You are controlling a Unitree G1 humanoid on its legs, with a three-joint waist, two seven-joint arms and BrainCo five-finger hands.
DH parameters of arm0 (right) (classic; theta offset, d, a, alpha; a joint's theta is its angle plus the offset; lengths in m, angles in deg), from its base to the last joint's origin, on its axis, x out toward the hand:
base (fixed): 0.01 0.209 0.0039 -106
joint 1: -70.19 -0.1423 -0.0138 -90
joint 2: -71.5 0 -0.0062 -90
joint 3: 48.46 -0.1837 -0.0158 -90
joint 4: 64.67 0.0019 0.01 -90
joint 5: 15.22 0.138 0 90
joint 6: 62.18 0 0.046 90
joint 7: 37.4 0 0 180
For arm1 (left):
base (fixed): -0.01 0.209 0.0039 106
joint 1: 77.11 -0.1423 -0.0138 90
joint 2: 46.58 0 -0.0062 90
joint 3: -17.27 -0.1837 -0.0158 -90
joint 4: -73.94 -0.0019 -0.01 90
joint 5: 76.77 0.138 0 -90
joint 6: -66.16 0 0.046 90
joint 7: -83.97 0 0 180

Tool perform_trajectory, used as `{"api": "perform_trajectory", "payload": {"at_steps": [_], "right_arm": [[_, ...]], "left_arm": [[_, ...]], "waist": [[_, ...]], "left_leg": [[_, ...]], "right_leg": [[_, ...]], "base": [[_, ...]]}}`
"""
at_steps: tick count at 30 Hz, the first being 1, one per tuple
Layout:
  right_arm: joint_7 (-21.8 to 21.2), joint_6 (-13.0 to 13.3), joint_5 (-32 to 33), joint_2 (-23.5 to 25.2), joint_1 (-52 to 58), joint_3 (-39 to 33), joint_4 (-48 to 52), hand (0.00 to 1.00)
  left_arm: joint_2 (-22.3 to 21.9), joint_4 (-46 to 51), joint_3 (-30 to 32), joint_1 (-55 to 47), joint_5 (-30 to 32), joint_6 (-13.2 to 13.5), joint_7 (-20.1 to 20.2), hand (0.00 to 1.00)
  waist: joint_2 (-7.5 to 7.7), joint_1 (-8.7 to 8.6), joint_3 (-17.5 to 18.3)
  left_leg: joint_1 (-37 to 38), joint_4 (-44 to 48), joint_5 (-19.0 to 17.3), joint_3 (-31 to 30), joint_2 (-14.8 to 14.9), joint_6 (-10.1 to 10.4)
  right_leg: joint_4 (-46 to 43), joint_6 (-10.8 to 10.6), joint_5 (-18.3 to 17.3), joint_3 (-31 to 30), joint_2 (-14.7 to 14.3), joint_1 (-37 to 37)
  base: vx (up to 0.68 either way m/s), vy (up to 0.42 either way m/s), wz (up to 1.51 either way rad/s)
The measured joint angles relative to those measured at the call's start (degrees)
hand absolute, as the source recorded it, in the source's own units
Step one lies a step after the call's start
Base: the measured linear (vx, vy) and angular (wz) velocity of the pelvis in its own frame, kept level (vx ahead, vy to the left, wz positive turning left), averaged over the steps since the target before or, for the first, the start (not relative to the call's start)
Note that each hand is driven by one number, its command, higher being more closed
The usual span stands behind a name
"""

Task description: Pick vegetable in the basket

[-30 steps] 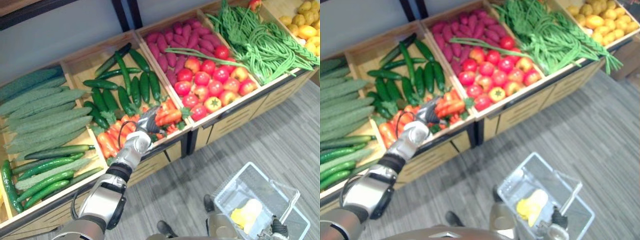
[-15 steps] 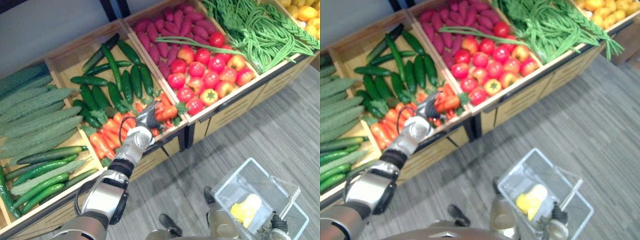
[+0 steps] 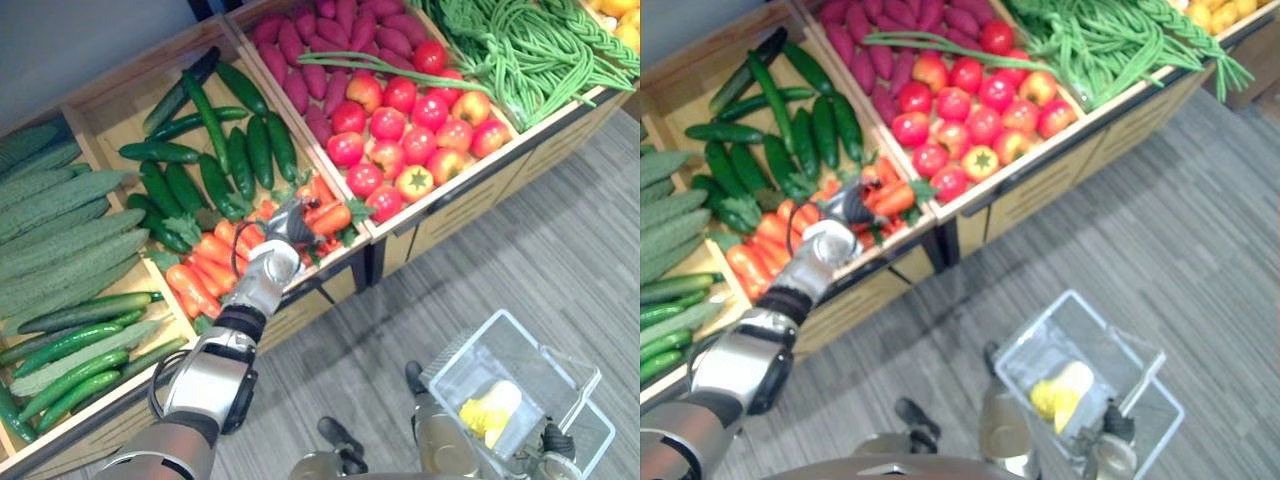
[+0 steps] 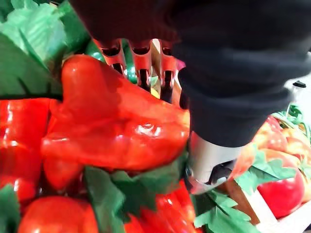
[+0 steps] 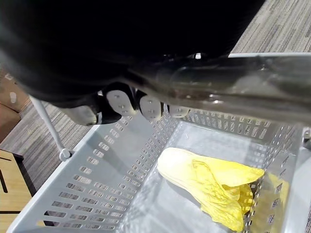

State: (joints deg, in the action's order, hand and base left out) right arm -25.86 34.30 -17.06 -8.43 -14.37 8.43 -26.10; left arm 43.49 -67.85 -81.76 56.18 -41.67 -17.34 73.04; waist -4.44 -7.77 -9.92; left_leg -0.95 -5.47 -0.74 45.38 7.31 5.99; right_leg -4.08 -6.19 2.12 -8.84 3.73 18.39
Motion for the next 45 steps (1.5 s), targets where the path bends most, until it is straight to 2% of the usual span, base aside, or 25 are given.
{"api": "perform_trajectory", "payload": {"at_steps": [13, 35, 45], "right_arm": [[-0.09, 0.09, 0.00, -0.60, -0.73, 1.50, -0.07, 1.00], [-0.04, 0.04, -0.01, -0.88, -0.71, 1.95, -0.23, 1.00], [-0.04, -0.04, -0.02, -0.91, -0.69, -0.87, -2.53, 1.00]], "left_arm": [[-0.15, -3.32, 0.18, 0.26, 0.02, -0.81, 2.70, 1.00], [-0.30, -3.31, -0.34, 0.26, -0.01, -1.73, 2.21, 1.00], [-0.09, -0.14, -0.38, 1.28, -0.03, -2.18, 0.38, 1.00]], "waist": [[-0.07, -0.23, -0.97], [-0.11, -0.16, -0.93], [-0.28, 0.13, -0.79]], "left_leg": [[0.03, 0.00, -0.01, 0.87, -0.09, 0.02], [0.10, 0.00, 0.08, -0.69, -0.09, -0.11], [1.20, 0.02, 0.57, -5.59, -0.22, -0.80]], "right_leg": [[0.24, -0.20, 0.54, -0.74, -0.10, 0.27], [0.78, -0.33, 0.64, 0.64, 0.39, -0.89], [1.14, -0.34, 0.61, 4.87, 1.67, -4.68]], "base": [[-0.02, -0.047, -0.03], [-0.01, -0.021, 0.03], [-0.02, -0.034, 0.23]]}}
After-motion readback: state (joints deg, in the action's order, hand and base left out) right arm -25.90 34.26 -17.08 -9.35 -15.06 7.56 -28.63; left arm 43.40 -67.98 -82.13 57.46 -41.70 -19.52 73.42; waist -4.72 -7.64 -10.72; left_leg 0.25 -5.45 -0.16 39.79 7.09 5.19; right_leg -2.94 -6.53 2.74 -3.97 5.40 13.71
